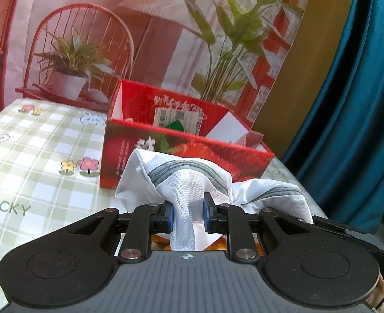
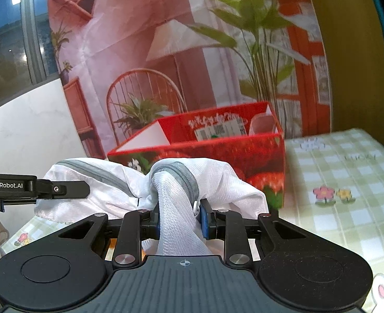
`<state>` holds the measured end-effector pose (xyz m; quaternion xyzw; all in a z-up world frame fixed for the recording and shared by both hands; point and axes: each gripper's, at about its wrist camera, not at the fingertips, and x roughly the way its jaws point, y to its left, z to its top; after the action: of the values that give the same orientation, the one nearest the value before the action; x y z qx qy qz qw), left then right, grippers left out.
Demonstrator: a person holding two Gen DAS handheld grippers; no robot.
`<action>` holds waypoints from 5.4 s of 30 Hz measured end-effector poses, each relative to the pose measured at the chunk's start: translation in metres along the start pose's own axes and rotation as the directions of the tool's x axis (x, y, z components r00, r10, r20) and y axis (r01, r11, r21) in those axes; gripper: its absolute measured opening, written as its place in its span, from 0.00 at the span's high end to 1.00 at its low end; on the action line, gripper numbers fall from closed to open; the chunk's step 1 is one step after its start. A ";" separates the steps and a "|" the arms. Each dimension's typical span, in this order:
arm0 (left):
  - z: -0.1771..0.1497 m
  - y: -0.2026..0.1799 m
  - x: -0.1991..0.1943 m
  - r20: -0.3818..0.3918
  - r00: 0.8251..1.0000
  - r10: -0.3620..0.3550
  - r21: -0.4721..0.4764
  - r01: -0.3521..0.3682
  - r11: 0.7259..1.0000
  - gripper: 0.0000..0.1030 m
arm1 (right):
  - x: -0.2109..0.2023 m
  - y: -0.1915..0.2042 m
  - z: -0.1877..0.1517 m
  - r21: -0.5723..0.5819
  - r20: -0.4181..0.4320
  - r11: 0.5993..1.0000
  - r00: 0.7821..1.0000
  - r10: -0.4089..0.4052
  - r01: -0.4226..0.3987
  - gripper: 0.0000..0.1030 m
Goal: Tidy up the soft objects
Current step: 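Lift the white mesh bag with the left tool while the right tool also holds it, then lower the mesh bag into the red box and open both tools, then withdraw both tools from the box toward the remaining pile, then reach both tools to the orange floral oven mitt and close the left tool on it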
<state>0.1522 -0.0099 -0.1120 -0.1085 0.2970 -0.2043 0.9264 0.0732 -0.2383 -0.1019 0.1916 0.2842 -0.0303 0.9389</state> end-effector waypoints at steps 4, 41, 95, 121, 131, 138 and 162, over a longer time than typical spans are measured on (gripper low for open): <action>-0.006 0.001 0.003 -0.018 1.000 0.000 -0.002 0.000 1.000 0.79 | 0.003 -0.003 -0.009 0.026 -0.023 1.000 1.000 -0.001 0.002 0.77; 0.097 -0.011 0.010 0.150 0.988 -0.046 0.145 0.024 0.989 0.80 | 0.032 -0.007 0.125 -0.043 0.105 0.995 0.990 0.093 -0.089 0.78; 0.146 -0.022 0.121 -0.012 0.984 0.180 0.293 -0.168 0.941 0.18 | 0.175 -0.041 0.159 -0.203 -0.103 0.967 0.978 -0.179 0.155 0.01; 0.046 -0.033 0.015 -0.030 0.993 0.118 0.239 -0.107 0.965 0.11 | 0.049 0.007 0.068 -0.130 -0.016 0.986 0.994 -0.107 0.104 0.00; 0.007 -0.030 -0.007 -0.035 0.992 0.125 0.165 -0.117 0.979 0.11 | 0.015 0.013 0.017 -0.068 -0.030 0.994 0.996 -0.086 0.083 0.00; -0.013 -0.029 -0.014 -0.053 0.990 0.134 0.137 -0.125 0.983 0.11 | -0.001 0.019 -0.011 -0.079 -0.046 0.992 0.994 -0.098 0.094 0.00; -0.042 -0.021 -0.018 -0.117 0.984 0.136 0.091 -0.126 0.988 0.14 | -0.013 0.020 -0.045 -0.089 -0.094 0.988 0.987 -0.132 0.124 0.00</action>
<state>0.1075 -0.0244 -0.1294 -0.0370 0.3511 -0.1614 0.9216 0.0419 -0.2037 -0.1221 0.1354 0.3435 -0.0690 0.9268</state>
